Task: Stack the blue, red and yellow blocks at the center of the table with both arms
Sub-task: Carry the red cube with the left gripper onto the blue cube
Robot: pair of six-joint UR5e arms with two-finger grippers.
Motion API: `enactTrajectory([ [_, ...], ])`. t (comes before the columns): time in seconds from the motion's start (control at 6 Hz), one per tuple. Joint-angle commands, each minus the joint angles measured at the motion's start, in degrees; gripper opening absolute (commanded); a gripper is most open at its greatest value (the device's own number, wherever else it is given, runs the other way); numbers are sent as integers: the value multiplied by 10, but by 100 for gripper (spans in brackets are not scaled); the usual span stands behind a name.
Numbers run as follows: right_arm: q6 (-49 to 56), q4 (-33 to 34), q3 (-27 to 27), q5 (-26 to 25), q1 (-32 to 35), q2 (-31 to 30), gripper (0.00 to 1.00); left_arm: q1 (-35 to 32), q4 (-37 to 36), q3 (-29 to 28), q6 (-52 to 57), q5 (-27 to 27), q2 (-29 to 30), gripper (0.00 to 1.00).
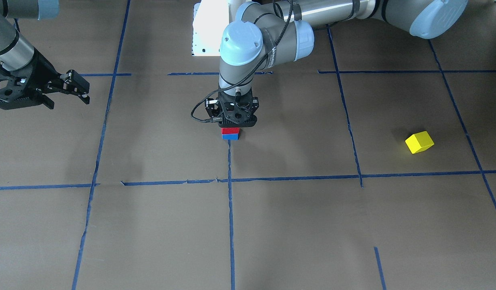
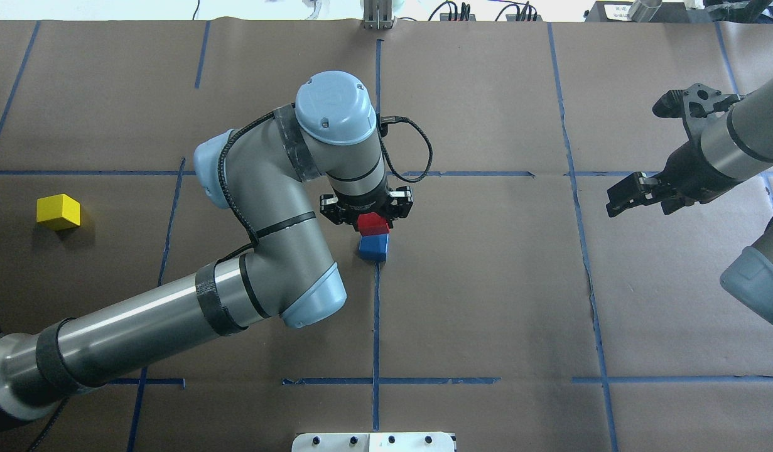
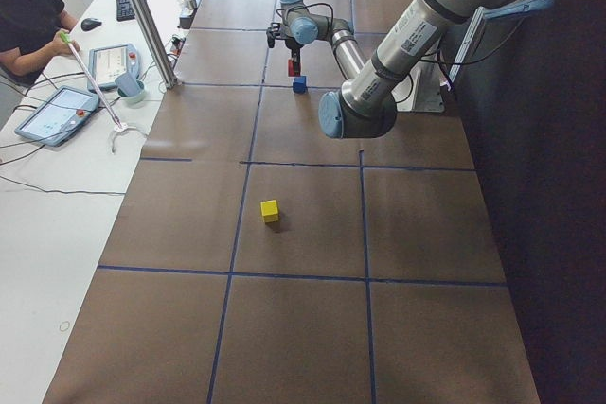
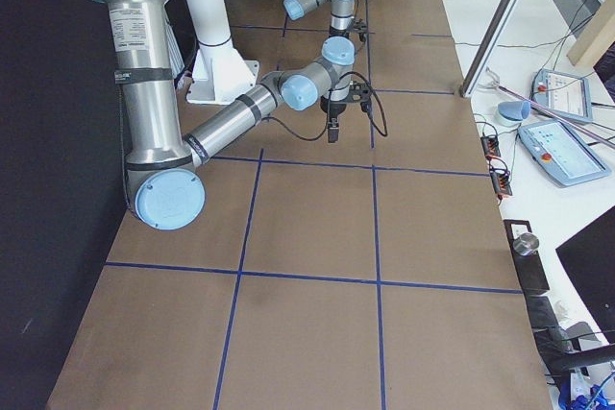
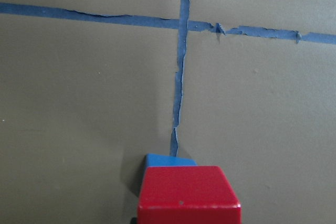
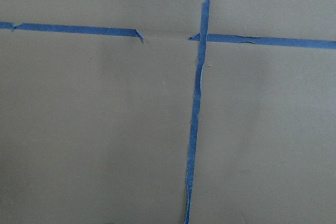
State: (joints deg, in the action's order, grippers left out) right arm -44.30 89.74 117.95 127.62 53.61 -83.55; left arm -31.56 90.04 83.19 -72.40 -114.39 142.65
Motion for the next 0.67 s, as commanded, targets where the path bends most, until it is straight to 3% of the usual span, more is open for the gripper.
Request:
enactTrajectory([
  [0.0,0,0,0,0,-1,1,100,7,-2,-5,1,9,-2,0],
  [0.33,0,-1,-3,0,-2,1,100,18,-2,-10,1,21,-2,5],
  [0.5,0,-1,-3,0,-2,2,100,19,-2,-9,1,22,-2,14],
])
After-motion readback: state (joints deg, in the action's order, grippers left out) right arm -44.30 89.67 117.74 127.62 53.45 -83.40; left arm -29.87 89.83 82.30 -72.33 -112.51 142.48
